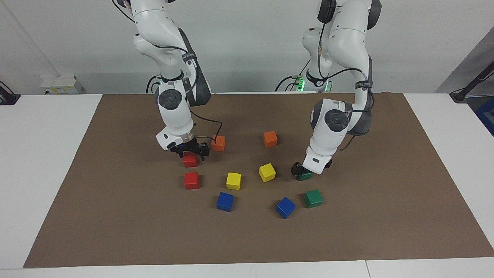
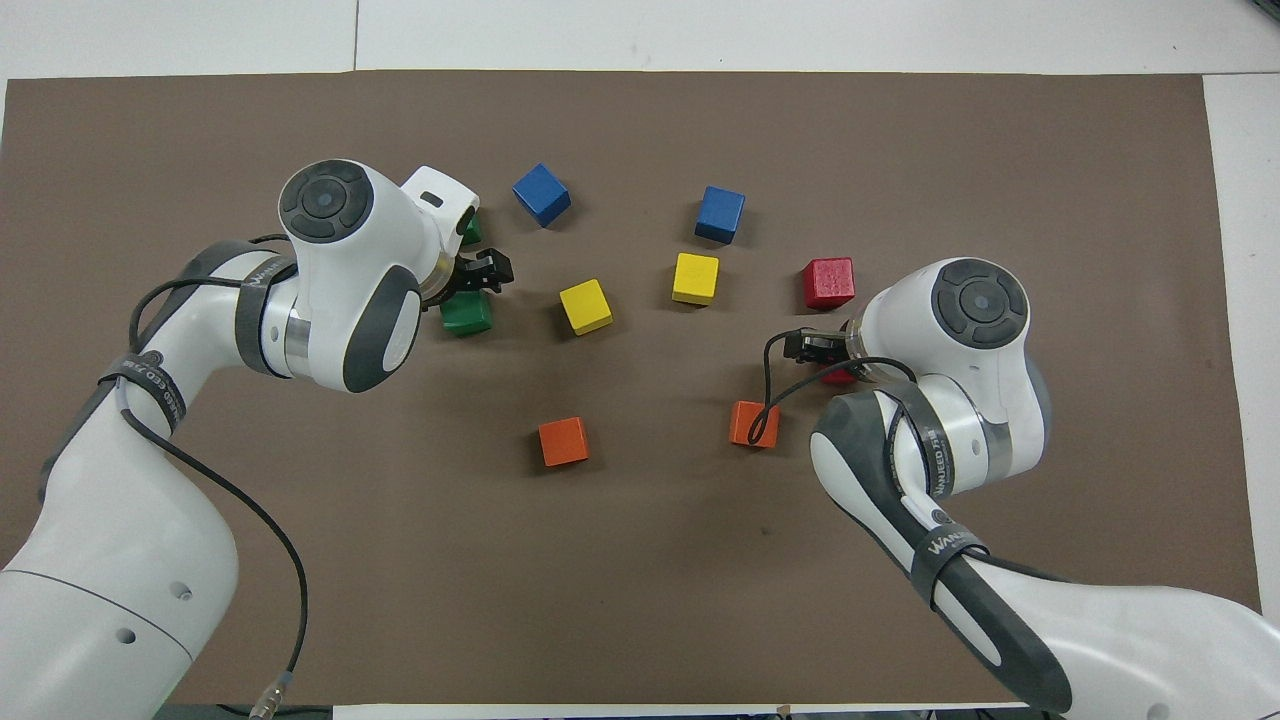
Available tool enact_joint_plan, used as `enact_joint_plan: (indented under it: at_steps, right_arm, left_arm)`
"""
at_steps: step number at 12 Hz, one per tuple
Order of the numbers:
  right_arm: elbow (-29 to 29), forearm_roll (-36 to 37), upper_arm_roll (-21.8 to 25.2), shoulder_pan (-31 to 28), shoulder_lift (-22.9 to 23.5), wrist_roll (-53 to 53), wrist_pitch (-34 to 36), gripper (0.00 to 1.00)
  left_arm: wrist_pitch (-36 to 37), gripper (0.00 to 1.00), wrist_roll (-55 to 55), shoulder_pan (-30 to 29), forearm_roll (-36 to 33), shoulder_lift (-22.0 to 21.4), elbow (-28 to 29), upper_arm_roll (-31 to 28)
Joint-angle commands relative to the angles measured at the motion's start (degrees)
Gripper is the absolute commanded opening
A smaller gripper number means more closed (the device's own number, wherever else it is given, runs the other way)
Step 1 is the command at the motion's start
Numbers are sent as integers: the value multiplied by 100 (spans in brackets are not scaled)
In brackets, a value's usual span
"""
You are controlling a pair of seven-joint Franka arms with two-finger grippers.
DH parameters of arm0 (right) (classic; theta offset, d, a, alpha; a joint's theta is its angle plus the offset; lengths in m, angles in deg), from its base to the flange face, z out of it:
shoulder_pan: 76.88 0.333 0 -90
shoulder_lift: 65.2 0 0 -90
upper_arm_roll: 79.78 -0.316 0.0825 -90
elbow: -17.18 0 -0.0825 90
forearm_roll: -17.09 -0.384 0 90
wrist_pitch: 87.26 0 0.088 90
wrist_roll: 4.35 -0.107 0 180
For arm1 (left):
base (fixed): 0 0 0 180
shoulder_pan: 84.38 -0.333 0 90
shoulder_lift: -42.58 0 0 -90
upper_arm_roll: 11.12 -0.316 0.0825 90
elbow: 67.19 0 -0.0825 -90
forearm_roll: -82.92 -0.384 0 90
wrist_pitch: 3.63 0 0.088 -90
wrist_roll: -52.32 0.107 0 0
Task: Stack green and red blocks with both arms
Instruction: 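Lift the green cube with the left gripper while the right gripper lifts the red cube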
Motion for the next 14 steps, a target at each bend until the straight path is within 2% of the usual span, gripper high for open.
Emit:
enact_joint_plan:
  at_steps: [1, 3, 4, 5, 6, 7, 8, 9, 11, 13, 14]
  right_arm:
    - [-299, -91, 20, 5, -80, 227, -363, 100]
    - [-334, -91, 20, 5, -62, 340, -434, 100]
    - [-343, -91, 20, -56, -36, 533, -443, 83]
    - [-343, -91, 20, -56, -27, 595, -426, 52]
    - [-282, -91, 20, -74, -18, 613, -356, 27]
    - [-160, -91, 37, -91, -36, 622, -233, 9]
    - [76, -83, 55, -109, -62, 631, 116, 0]
    - [418, -22, 64, -283, -62, 770, 494, 0]
    - [938, 76, 55, -949, -62, 1855, 996, 0]
    - [1141, 76, 55, -1635, -45, 2946, 1051, 0]
    - [1133, 76, 55, -1856, -45, 3299, 982, 0]
  left_arm:
    - [-456, 100, -197, 126, -151, -61, 341, -86]
    - [-616, 98, -197, 126, -143, -96, 517, -86]
    - [-616, 94, -197, 126, -151, -105, 544, -86]
    - [-616, 84, -205, 135, -143, -105, 544, -86]
    - [-616, 62, -205, 135, -143, -113, 544, -86]
    - [-608, 21, -197, 135, -160, -114, 553, -95]
    - [-599, 0, -144, 135, -247, -114, 553, -95]
    - [-573, 0, -144, 135, -292, -114, 553, -86]
    - [-529, 0, -126, 117, -292, -114, 484, -86]
    - [-336, 0, 65, -40, -301, -227, 404, -121]
    - [-74, 0, 624, -433, -301, -402, 395, -113]
